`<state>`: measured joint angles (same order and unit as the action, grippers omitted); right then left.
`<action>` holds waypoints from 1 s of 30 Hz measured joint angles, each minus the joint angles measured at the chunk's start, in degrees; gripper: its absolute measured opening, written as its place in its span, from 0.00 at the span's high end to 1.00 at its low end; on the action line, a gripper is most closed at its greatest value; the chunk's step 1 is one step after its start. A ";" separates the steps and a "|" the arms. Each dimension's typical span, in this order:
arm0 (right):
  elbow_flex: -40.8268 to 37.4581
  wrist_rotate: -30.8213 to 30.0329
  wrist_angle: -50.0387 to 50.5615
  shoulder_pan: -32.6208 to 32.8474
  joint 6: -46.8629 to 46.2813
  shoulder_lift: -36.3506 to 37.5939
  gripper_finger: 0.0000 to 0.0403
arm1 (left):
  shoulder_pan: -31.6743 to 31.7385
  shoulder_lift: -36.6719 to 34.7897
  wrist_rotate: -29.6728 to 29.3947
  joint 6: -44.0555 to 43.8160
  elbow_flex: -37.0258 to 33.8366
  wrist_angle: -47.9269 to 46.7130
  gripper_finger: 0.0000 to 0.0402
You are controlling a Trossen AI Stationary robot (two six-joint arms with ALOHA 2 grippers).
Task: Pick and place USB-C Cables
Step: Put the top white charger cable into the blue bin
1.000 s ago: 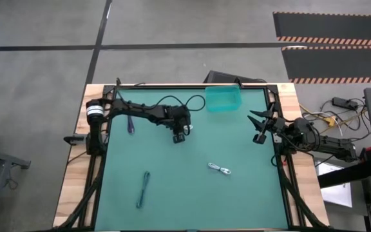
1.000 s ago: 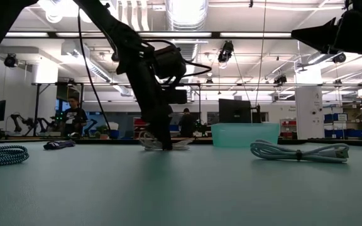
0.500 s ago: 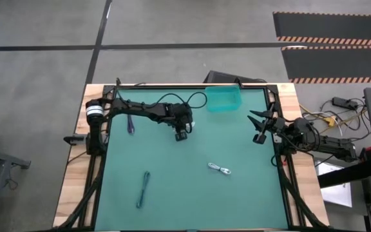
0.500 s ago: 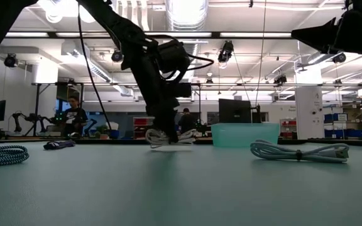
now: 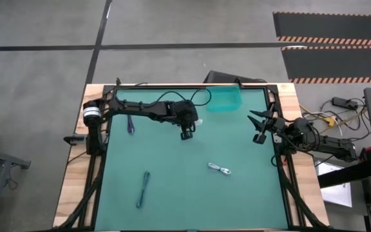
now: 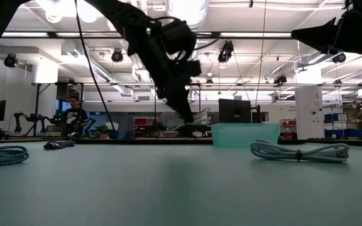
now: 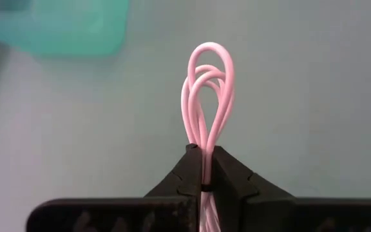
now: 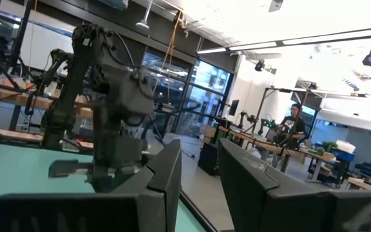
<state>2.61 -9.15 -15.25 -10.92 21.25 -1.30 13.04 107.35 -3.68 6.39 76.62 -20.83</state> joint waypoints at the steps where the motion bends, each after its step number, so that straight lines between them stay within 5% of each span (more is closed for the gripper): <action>1: 0.00 0.01 0.00 0.00 0.01 0.01 0.77 | -0.21 -0.02 0.00 0.00 1.04 0.10 0.99; 20: 0.00 0.00 -0.02 0.00 0.44 0.07 0.77 | -0.58 -0.15 -4.50 0.07 21.86 -11.18 0.99; 30: -0.04 0.02 -2.14 0.01 0.33 0.09 0.77 | -0.36 0.15 -5.32 1.83 26.29 -11.53 0.99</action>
<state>2.57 -9.13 -17.39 -10.91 21.58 -1.21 12.69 107.50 -9.00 8.22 102.91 -32.36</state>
